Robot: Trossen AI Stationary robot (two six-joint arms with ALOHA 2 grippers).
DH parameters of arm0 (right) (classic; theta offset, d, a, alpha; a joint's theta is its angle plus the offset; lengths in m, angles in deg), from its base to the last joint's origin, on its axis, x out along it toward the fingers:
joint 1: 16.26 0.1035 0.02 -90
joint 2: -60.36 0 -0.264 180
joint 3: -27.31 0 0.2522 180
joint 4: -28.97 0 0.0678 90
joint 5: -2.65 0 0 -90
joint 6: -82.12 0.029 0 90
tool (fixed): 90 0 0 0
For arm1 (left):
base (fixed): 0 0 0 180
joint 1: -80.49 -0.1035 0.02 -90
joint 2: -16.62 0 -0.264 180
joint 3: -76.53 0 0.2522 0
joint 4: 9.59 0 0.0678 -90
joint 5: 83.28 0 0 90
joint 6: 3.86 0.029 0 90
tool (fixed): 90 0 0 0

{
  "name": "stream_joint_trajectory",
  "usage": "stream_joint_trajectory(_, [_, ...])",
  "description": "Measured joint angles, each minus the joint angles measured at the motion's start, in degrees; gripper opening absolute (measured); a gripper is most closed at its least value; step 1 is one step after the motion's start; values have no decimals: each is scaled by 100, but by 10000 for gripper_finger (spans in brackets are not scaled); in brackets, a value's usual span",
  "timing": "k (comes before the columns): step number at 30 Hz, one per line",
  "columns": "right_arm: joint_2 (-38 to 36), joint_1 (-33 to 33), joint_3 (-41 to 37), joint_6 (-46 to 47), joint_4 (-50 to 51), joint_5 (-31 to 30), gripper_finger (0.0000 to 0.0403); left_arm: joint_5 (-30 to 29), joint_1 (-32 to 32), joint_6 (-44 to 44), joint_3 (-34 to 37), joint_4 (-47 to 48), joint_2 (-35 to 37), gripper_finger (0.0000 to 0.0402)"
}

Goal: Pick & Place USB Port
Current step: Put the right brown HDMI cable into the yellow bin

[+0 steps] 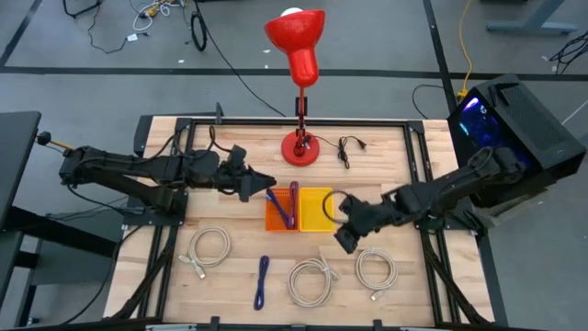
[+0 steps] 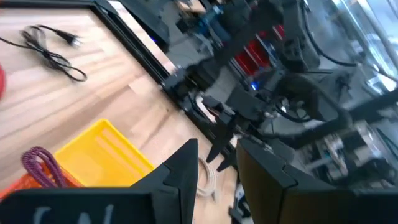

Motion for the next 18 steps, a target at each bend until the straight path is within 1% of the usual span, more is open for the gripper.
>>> stream_joint_trajectory(3, [148, 356, -2, 562, 348, -35, 110, 328, 0, 70, 0, -2, 0, 117])
stream_joint_trajectory(8, [538, 913, -2, 1573, 69, -131, 110, 792, 0, 208, 0, -4, 0, 117])
stream_joint_trajectory(12, [917, 1251, -2, 2186, 120, 14, 110, 1000, 0, 233, 0, -4, 0, 117])
stream_joint_trajectory(18, [1281, 1563, -4, 2674, 554, 428, 110, 1116, 0, 233, 0, -13, 0, 117])
